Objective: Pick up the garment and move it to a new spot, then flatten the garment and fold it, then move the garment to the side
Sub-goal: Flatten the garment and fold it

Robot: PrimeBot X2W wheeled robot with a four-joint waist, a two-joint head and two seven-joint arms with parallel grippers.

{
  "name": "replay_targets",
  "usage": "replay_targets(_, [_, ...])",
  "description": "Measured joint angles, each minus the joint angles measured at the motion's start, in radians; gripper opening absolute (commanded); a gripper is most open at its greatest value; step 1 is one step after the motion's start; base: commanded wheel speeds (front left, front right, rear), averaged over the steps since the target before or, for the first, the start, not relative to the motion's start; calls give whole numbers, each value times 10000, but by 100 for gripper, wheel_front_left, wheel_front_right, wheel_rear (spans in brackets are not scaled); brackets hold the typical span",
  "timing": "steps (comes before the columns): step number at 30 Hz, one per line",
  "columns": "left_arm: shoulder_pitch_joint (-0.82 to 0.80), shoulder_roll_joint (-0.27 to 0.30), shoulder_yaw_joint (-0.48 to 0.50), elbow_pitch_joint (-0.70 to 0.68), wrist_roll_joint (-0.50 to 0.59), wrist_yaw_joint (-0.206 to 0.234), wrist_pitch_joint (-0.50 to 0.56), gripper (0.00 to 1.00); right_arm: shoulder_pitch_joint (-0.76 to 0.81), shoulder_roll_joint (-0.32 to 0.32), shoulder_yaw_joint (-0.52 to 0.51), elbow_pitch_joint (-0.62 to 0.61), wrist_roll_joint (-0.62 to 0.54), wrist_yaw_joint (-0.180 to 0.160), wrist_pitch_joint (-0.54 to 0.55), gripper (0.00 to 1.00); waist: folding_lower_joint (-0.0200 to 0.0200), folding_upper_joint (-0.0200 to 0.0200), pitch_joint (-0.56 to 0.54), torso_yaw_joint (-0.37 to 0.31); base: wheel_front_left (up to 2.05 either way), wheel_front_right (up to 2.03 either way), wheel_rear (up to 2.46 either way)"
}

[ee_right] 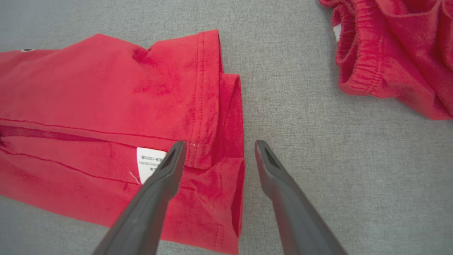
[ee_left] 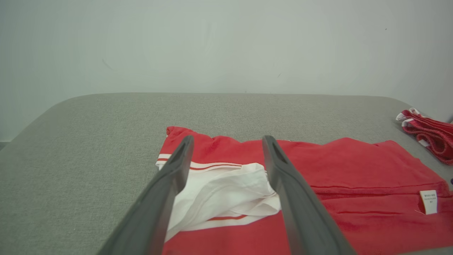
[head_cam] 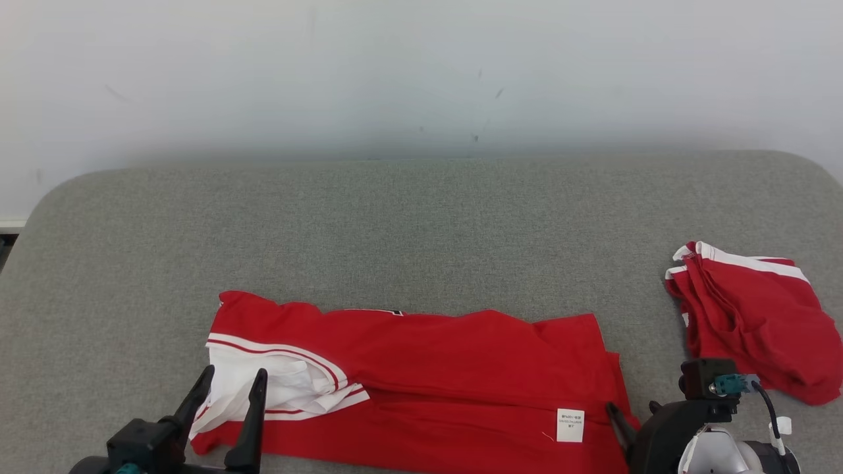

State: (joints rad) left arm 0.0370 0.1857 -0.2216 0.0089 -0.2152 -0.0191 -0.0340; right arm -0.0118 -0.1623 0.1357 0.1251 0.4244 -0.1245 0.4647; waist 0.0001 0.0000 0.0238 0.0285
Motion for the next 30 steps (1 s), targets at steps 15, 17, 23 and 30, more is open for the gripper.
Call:
replay_targets(15, [-85, 15, 40, -25, -46, -79, 105, 100, -407, 648, -899, 631, -433, 0, 1457, 100, 0, 0, 514, 254, 0, 0, 0])
replay_targets(17, [-120, 17, 44, 2, -58, -79, 115, 100, -413, 704, -957, 717, -560, 0, 1590, 100, 1, 1, 553, 286, 0, 0, 0])
replay_targets(23, [-221, 21, 48, 19, -71, -82, 115, 100, -450, 813, -1120, 828, -756, 0, 1877, 100, 0, 0, 609, 331, 0, 0, 0])
replay_targets(30, [-233, 21, 46, 79, -71, -88, 115, 100, -639, 863, -1174, 890, -821, 0, 2056, 10, 0, 0, 673, 378, 0, 0, 0])
